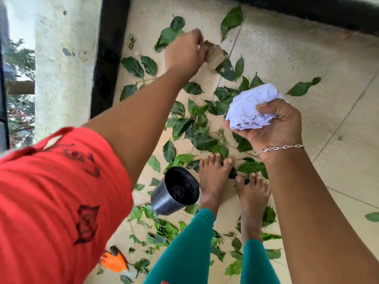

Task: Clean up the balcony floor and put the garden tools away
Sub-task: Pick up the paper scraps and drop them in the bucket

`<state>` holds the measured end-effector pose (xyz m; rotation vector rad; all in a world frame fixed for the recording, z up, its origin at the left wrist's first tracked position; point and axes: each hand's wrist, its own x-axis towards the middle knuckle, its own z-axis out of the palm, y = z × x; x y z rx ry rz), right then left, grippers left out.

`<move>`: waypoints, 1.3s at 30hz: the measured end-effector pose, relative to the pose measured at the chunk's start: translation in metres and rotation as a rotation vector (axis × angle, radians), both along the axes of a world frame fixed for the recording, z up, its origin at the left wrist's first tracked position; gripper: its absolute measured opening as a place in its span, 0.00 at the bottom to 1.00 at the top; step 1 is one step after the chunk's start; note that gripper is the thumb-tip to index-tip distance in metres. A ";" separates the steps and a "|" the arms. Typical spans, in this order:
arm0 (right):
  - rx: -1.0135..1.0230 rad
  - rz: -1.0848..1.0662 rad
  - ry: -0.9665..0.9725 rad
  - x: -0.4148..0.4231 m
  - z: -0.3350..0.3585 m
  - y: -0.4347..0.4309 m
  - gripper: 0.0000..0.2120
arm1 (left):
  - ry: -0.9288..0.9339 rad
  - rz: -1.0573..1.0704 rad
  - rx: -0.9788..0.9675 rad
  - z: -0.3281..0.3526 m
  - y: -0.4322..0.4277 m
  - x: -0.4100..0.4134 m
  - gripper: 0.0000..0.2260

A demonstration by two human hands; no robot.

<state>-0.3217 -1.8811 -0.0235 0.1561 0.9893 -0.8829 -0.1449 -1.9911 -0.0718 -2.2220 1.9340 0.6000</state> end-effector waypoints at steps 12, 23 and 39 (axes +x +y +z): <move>-0.065 -0.086 0.076 -0.047 0.087 0.012 0.19 | 0.666 0.451 0.083 0.089 0.083 -0.059 0.07; -0.101 -0.407 0.131 -0.150 0.175 0.063 0.16 | 0.796 0.381 0.161 0.181 0.105 -0.193 0.07; -0.063 -0.798 0.186 -0.324 0.283 0.198 0.37 | 0.978 0.195 0.412 0.310 0.207 -0.420 0.13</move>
